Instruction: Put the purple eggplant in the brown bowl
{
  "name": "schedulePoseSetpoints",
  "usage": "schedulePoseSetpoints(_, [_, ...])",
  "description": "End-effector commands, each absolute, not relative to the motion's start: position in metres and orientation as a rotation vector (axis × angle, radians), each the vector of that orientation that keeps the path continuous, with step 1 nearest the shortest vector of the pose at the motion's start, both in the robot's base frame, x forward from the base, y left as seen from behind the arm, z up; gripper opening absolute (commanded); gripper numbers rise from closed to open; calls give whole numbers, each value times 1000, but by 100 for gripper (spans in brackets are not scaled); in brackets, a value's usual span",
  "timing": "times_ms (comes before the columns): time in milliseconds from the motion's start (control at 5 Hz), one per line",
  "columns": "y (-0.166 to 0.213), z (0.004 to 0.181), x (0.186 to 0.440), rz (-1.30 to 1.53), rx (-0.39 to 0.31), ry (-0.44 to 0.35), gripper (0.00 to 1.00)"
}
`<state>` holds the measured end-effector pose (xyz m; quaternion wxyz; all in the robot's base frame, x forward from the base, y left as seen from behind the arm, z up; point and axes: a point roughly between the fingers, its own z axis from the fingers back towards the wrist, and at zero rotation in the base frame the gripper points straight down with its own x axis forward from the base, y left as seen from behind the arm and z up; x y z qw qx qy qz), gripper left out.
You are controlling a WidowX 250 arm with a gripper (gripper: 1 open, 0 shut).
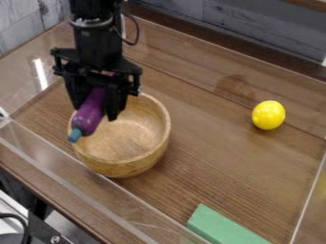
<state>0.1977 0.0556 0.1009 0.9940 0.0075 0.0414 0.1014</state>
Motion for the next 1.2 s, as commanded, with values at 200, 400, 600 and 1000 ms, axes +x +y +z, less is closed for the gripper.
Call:
schedulePoseSetpoints(200, [40,107,202,197,15,26,0])
schedulePoseSetpoints(400, [29,105,204,189,5,28,0])
schedulePoseSetpoints(600, [23,103,207,186,-3,28,0])
schedulePoseSetpoints(1000, [26,101,209,197,-3,32,0])
